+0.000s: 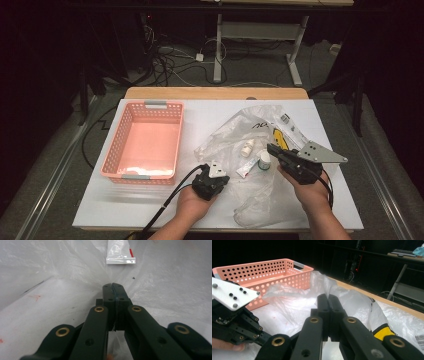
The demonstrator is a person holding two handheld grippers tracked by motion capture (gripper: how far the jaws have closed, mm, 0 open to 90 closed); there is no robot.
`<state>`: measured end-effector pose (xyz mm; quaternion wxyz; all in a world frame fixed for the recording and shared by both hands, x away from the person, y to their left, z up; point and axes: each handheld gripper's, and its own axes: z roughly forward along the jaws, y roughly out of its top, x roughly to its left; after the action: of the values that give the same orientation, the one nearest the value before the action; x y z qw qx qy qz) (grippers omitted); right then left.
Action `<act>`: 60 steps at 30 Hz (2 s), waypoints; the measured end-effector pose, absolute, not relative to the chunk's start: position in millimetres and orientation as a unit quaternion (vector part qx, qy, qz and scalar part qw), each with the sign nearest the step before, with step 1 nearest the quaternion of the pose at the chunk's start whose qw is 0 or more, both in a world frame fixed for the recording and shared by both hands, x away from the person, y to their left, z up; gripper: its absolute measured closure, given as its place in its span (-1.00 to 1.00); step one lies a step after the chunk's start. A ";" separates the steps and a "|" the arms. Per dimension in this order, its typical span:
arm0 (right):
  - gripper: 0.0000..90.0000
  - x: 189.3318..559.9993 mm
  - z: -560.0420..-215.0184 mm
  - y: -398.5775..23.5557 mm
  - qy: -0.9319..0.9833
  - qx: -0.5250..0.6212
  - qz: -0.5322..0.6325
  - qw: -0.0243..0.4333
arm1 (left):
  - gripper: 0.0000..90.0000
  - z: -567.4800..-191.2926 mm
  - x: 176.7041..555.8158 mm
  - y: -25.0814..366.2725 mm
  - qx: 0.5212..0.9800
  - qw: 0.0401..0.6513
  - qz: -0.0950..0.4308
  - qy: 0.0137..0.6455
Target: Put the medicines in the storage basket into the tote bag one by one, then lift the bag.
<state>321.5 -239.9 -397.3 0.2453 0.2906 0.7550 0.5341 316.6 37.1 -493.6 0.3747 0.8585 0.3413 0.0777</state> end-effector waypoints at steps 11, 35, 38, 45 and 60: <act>1.00 318.9 -399.8 -244.7 0.746 0.296 0.538 0.258 | 0.96 -491.6 312.1 59.5 0.790 0.460 0.089 0.394; 1.00 329.7 -388.8 -241.1 0.704 0.307 0.567 0.298 | 0.96 -409.2 326.0 70.1 0.659 0.619 0.260 0.341; 1.00 334.6 -383.5 -239.8 0.694 0.311 0.575 0.304 | 0.96 -395.5 332.1 66.8 0.656 0.623 0.268 0.331; 1.00 350.2 -365.7 -232.1 0.668 0.314 0.592 0.323 | 0.96 -358.7 347.4 53.0 0.645 0.636 0.299 0.299; 1.00 378.7 -278.8 -254.5 0.598 0.324 0.619 0.393 | 0.96 -272.7 382.3 35.3 0.629 0.648 0.343 0.257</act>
<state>378.7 -254.5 -278.8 0.3931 0.3242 0.5976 0.6190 382.3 35.3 -272.7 0.6483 0.6292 0.2570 0.3431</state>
